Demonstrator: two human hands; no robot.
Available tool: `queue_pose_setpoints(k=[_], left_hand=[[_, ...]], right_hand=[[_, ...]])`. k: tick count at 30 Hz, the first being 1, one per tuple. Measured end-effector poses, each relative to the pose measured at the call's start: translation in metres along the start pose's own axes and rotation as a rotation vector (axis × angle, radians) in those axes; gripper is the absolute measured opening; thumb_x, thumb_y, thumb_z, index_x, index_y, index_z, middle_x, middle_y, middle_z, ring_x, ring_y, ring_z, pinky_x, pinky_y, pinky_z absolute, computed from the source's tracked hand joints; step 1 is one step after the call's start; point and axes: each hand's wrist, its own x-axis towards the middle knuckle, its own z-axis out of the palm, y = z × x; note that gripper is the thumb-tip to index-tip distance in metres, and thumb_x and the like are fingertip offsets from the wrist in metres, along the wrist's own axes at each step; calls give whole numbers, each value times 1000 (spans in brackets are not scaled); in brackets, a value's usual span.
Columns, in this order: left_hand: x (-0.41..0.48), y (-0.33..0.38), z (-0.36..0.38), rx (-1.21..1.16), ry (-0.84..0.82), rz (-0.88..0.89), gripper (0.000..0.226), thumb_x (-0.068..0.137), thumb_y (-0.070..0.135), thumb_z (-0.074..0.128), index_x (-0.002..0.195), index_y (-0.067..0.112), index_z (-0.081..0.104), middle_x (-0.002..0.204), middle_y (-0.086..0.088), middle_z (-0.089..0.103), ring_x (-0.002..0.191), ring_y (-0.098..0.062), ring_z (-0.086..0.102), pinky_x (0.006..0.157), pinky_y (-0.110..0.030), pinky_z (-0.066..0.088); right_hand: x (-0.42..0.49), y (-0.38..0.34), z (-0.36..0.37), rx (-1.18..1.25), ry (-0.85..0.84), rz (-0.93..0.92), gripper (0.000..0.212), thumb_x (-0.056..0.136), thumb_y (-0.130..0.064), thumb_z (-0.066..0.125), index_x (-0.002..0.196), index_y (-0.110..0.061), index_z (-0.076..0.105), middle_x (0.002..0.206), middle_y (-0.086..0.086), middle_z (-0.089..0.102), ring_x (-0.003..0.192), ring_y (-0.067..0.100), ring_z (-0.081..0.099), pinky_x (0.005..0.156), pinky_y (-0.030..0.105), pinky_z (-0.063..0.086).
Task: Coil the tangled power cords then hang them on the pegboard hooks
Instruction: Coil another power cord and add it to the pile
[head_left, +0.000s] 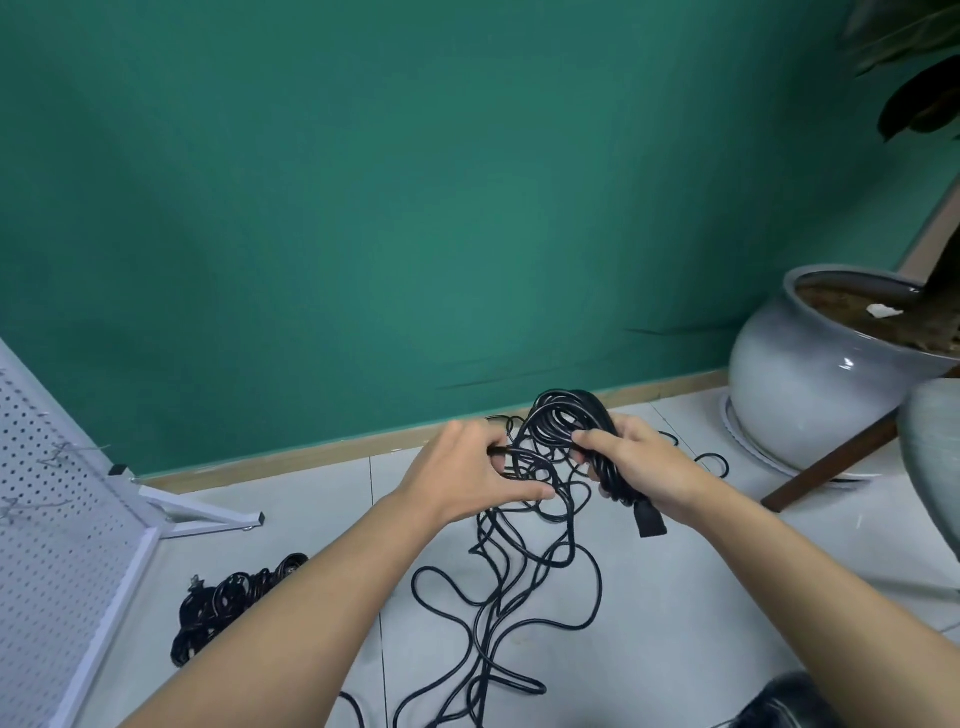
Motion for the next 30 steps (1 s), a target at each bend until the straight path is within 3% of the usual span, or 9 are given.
queue_pose_setpoints(k=[4, 8, 12, 14, 16, 18, 23, 26, 30], left_hand=[[-1, 6, -2, 50, -13, 30, 72, 55, 81, 80, 67, 17, 49, 60, 8, 40, 56, -14, 37, 52, -34, 31], [-4, 10, -6, 72, -17, 18, 69, 59, 80, 78, 65, 16, 54, 53, 5, 37, 53, -16, 33, 49, -34, 28], [-9, 8, -4, 148, -5, -24, 52, 70, 62, 74, 64, 13, 56, 57, -1, 53, 56, -20, 44, 50, -31, 34], [-10, 4, -4, 189, 3, -62, 40, 70, 63, 66, 78, 24, 71, 63, 4, 62, 60, -16, 49, 59, -28, 42], [-9, -3, -3, 218, -9, -42, 42, 74, 62, 55, 98, 35, 78, 74, 11, 72, 71, -11, 59, 85, -30, 46], [-9, -8, -3, 118, -61, -64, 43, 80, 48, 53, 112, 34, 77, 86, 14, 76, 78, -10, 65, 90, -29, 47], [-11, -8, -3, -274, -186, -267, 40, 93, 19, 56, 132, 25, 65, 97, 2, 78, 59, -16, 73, 71, -26, 56], [-9, -7, -3, -527, -155, -420, 36, 97, 14, 64, 132, 21, 61, 104, 0, 76, 74, -19, 78, 52, -24, 50], [-6, -11, 0, -834, -96, -591, 30, 98, 6, 67, 124, 17, 57, 101, -5, 73, 82, -17, 78, 60, -28, 59]], right_hand=[[1, 4, -2, -13, 12, 8, 18, 104, -16, 55, 87, -9, 56, 66, -3, 59, 52, 19, 44, 47, 29, 36], [4, 7, -4, 3, 53, 11, 19, 103, -19, 57, 87, -11, 57, 79, 9, 57, 61, 25, 43, 49, 31, 36], [5, 5, -5, 6, 127, 8, 22, 104, -19, 55, 85, -9, 56, 76, 16, 50, 51, 23, 43, 42, 23, 34], [6, 5, -5, 22, 140, 8, 23, 104, -19, 55, 84, -9, 56, 75, 17, 50, 49, 22, 44, 42, 23, 34], [6, 5, -5, 33, 147, 2, 24, 104, -20, 55, 83, -9, 57, 74, 16, 50, 51, 22, 45, 44, 25, 36], [7, 5, -5, 44, 161, -8, 24, 104, -21, 55, 83, -8, 57, 71, 16, 51, 51, 22, 46, 45, 25, 35], [5, 1, -3, 52, 181, -21, 24, 105, -20, 54, 85, -7, 57, 63, 9, 51, 48, 21, 45, 41, 21, 34], [4, -1, 0, 59, 186, -33, 23, 105, -20, 55, 87, -6, 57, 62, 7, 51, 48, 21, 45, 42, 22, 35], [3, 0, 2, 52, 146, -42, 23, 104, -21, 56, 86, -8, 58, 67, 13, 49, 53, 22, 44, 45, 26, 35]])
